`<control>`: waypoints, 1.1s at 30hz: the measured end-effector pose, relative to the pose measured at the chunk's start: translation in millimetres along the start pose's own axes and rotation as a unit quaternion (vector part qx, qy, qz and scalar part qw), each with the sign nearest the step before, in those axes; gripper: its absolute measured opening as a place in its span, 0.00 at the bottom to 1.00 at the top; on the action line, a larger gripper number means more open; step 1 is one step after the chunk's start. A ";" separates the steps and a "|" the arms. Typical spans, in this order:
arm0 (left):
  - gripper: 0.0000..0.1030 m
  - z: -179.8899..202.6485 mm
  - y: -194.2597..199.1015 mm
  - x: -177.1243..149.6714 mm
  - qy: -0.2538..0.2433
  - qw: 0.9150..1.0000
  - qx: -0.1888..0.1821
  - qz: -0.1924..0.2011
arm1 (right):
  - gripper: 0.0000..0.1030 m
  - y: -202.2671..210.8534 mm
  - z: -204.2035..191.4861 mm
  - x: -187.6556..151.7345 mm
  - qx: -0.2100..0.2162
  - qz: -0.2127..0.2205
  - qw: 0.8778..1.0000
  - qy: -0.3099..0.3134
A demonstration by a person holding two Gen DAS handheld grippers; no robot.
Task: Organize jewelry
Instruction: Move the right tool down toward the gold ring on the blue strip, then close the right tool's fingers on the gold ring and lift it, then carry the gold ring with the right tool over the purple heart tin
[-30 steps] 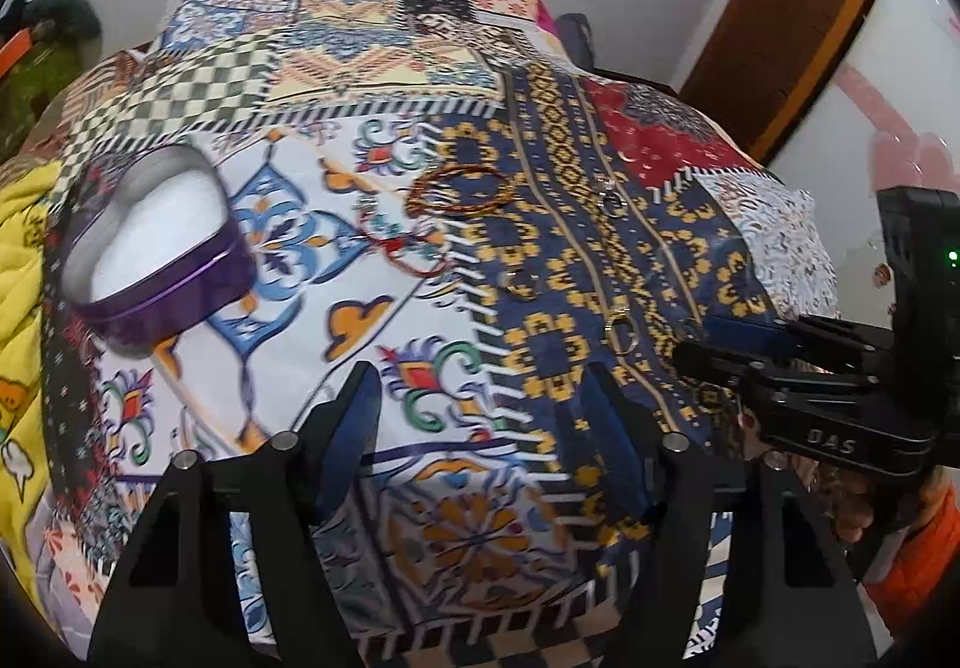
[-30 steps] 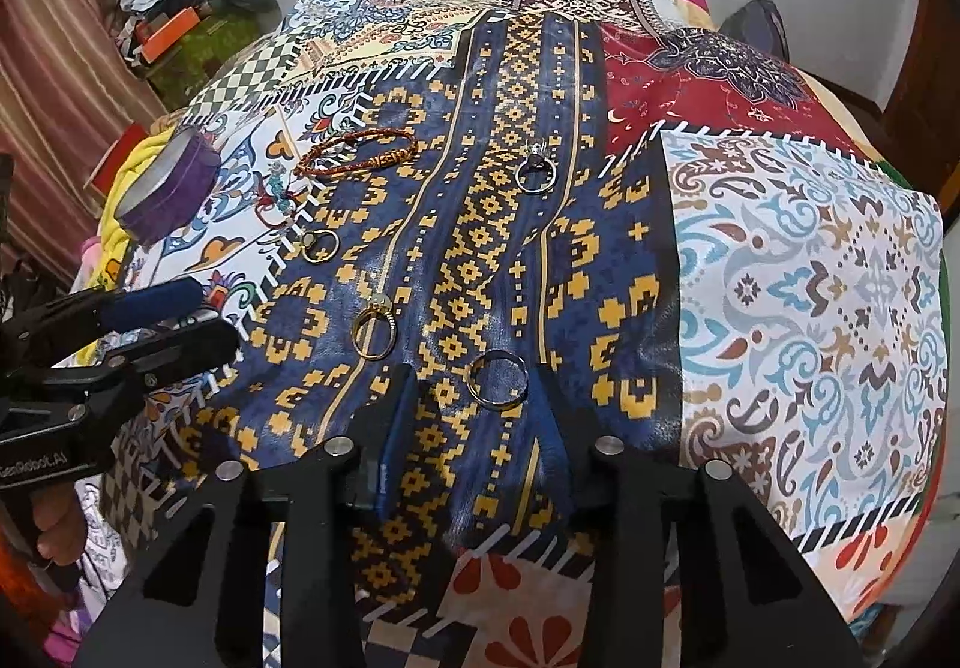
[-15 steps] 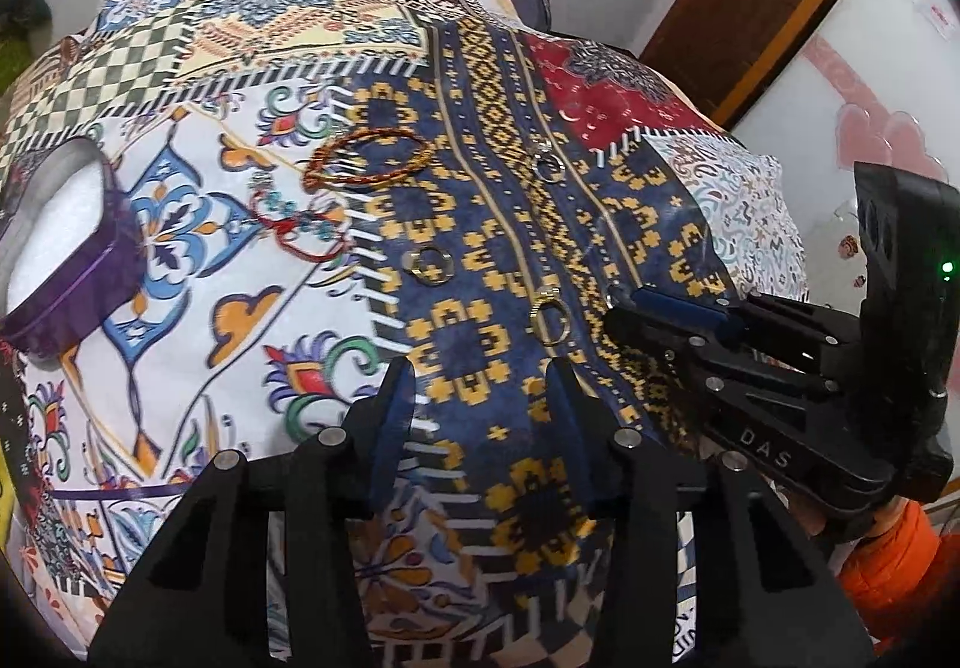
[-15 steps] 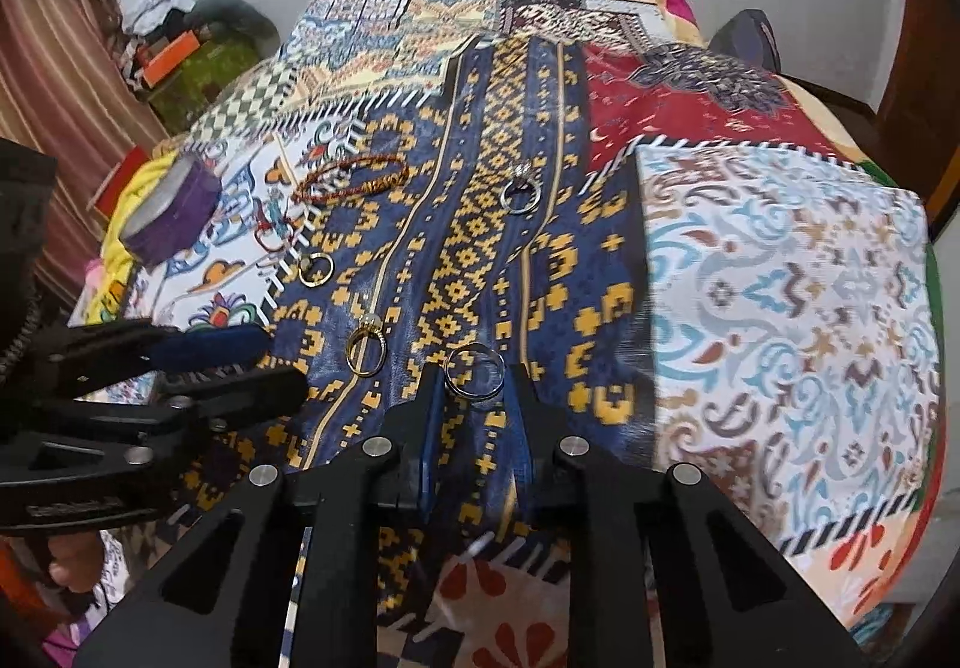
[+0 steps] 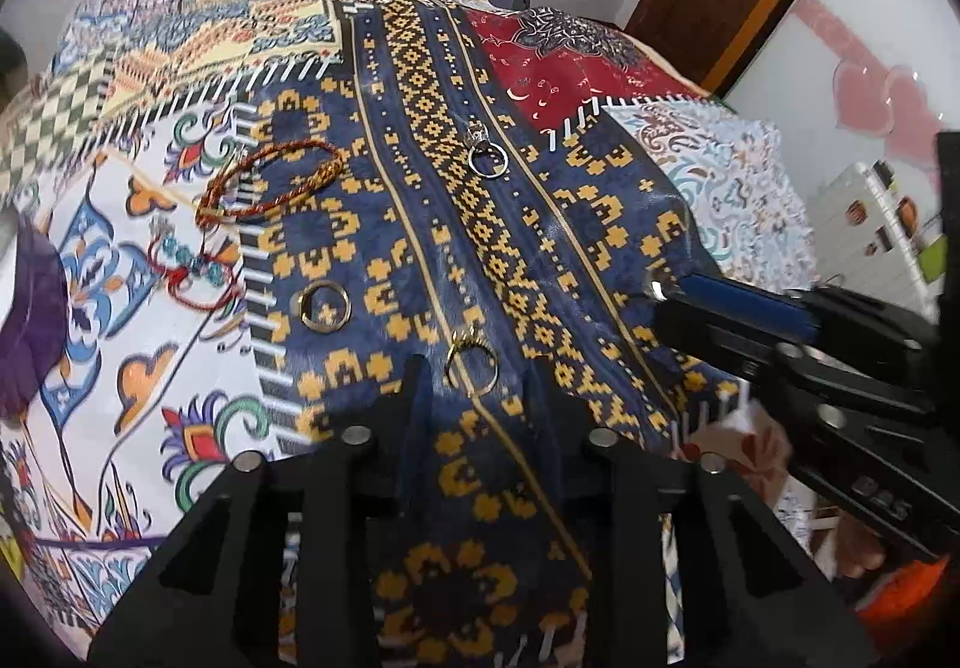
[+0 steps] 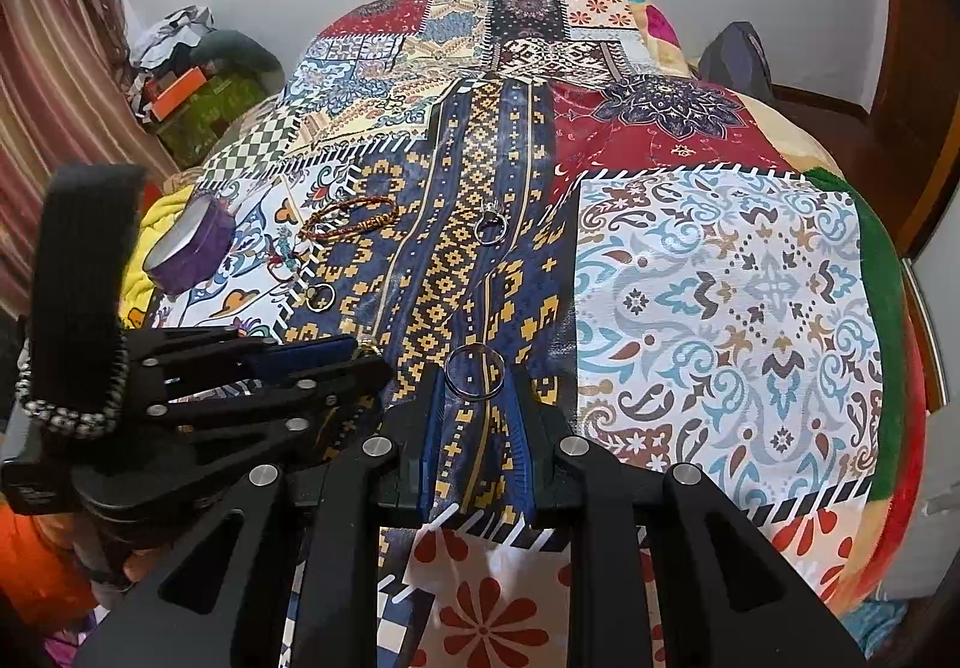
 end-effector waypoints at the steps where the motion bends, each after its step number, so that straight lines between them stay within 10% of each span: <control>1: 0.21 1.5 -2.6 1.9 -0.006 1.000 0.012 -0.001 | 0.18 0.4 0.0 0.4 0.001 0.002 1.000 0.000; 16: 0.17 -12.4 24.1 -2.1 0.018 0.999 0.031 0.020 | 0.18 9.4 -29.0 16.0 0.015 0.031 0.999 0.023; 33: 0.18 -86.6 136.0 -9.8 0.088 0.981 0.100 0.139 | 0.18 8.9 -123.2 46.2 0.067 0.070 0.992 0.086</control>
Point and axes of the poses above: each gripper's, at about its wrist camera, not at the fingertips, and y roughly against the way its jaws point, z to its right, x to its top, the point moved 5 cm from there along -y, roughly the way its jaws point, and after that the axes turned 14 degrees about -y, right-handed, at the moved point
